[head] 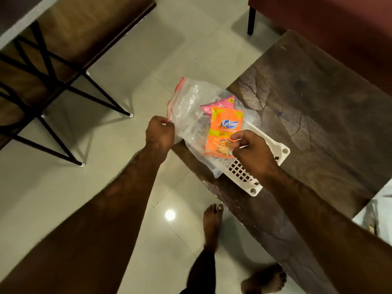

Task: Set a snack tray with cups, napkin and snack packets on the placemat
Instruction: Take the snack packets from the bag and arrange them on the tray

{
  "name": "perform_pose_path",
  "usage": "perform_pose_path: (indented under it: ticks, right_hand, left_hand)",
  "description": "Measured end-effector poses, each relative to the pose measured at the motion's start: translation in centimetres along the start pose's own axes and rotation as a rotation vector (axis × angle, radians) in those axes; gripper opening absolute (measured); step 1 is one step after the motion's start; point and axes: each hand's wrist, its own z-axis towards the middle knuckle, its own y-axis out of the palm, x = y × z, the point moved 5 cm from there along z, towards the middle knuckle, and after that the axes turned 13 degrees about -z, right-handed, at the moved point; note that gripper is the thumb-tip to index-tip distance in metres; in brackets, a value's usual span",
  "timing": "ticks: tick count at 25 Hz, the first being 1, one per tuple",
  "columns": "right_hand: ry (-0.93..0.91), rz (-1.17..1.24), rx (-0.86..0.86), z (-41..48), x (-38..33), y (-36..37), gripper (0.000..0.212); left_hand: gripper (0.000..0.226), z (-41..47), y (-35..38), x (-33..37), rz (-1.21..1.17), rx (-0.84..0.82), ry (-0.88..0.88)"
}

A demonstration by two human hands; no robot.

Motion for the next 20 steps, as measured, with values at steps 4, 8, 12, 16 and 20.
perform_pose_path:
  ticks: [4,8,12,16,20]
  right_hand:
    - [-0.079,0.031,0.001,-1.0,-2.9,-0.4,0.039]
    - [-0.150,0.024,0.095,-2.0,-6.2,-1.9,0.031]
    - [-0.193,0.126,0.195,-3.9,-9.4,-4.8,0.017]
    - [-0.217,0.205,0.215,-6.3,-11.0,-8.2,0.024]
    - [-0.194,0.181,0.275,-8.1,-10.1,-11.7,0.010]
  left_hand:
    - [0.016,-3.1,0.1,2.0,-0.101,-0.119,0.076]
    - [0.017,-8.1,0.9,5.3,-0.180,-0.296,0.227]
    - [0.024,-13.3,2.3,8.3,-0.204,-0.418,0.329]
    - [0.020,-17.8,3.8,9.8,-0.012,-0.384,0.431]
    - [0.025,-20.8,5.2,10.6,-0.073,-0.522,0.317]
